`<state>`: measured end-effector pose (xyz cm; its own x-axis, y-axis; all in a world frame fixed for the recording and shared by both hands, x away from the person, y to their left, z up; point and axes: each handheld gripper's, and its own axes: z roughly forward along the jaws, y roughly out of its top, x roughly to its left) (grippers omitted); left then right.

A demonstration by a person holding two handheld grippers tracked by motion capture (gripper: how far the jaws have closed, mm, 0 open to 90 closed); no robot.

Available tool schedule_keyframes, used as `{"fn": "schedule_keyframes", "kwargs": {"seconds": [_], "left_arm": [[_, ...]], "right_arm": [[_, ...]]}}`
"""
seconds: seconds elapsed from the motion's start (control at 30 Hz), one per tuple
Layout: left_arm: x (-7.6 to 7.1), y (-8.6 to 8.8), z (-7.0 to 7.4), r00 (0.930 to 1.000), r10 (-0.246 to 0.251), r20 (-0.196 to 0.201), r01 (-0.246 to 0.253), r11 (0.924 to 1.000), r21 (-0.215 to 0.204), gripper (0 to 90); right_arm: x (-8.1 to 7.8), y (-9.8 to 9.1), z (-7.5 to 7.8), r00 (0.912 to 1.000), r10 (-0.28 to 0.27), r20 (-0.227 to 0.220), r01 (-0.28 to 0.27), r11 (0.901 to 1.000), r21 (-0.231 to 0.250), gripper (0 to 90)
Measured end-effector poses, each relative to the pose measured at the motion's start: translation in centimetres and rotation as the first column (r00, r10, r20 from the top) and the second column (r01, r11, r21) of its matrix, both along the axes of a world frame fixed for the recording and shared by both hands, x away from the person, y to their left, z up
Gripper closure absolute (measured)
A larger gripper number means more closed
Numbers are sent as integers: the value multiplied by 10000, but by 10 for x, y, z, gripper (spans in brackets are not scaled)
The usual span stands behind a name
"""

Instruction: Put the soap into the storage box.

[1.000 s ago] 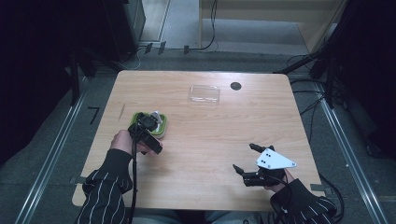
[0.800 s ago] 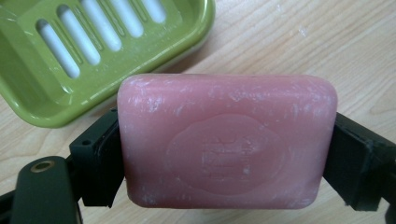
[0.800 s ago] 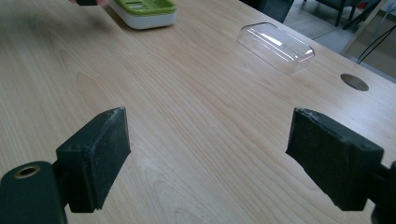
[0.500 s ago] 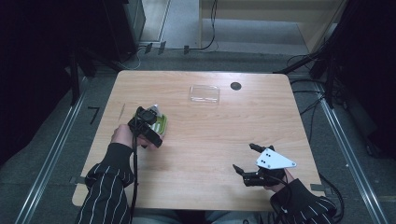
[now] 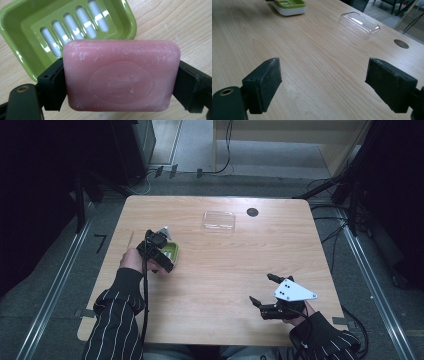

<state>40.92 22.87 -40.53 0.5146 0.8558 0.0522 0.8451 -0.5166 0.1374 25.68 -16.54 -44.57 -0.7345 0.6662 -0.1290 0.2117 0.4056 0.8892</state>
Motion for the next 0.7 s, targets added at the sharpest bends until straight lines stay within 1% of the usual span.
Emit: {"fn": "schedule_keyframes", "kwargs": {"seconds": [0.07,0.17,0.27,0.3,0.33,0.4,0.47,0.5,0.53,0.63,0.67,0.7], "left_arm": [[1,1,0,10000,43,8,-43,10000,-27,139],[6,3,-2,9999,128,-46,-128,9999,83,138],[10,4,-2,9997,237,-21,-236,9997,44,138],[11,3,-1,9998,214,-24,-213,9997,106,138],[14,3,0,9997,213,75,-213,9998,23,139],[15,2,2,9998,215,45,-215,9998,-31,138],[18,2,4,9995,281,155,-279,9995,-115,139],[19,2,4,9996,265,110,-264,9996,-98,138],[21,2,3,9995,293,89,-292,9994,-184,138],[23,3,2,9993,356,88,-353,9990,-262,139],[24,3,2,9993,352,88,-350,9991,-231,139],[28,5,2,9990,449,47,-447,9984,-349,138]], "right_arm": [[0,0,0,10000,5,-2,-5,10000,-1,138],[0,0,0,10000,9,-2,-9,10000,-1,138],[0,0,0,10000,10,-1,-10,10000,19,138],[0,0,0,10000,4,-22,-4,10000,10,138],[0,1,0,10000,26,-23,-26,10000,5,138],[0,1,0,10000,24,-38,-24,10000,5,138],[0,1,0,10000,29,-18,-29,10000,-11,138],[0,1,0,10000,30,-26,-30,10000,-13,138],[0,1,0,10000,25,-35,-25,10000,0,138],[0,1,0,10000,29,-44,-29,10000,7,139],[1,1,0,10000,39,-52,-39,10000,-1,139],[1,1,0,10000,64,-26,-64,10000,-20,138]]}}
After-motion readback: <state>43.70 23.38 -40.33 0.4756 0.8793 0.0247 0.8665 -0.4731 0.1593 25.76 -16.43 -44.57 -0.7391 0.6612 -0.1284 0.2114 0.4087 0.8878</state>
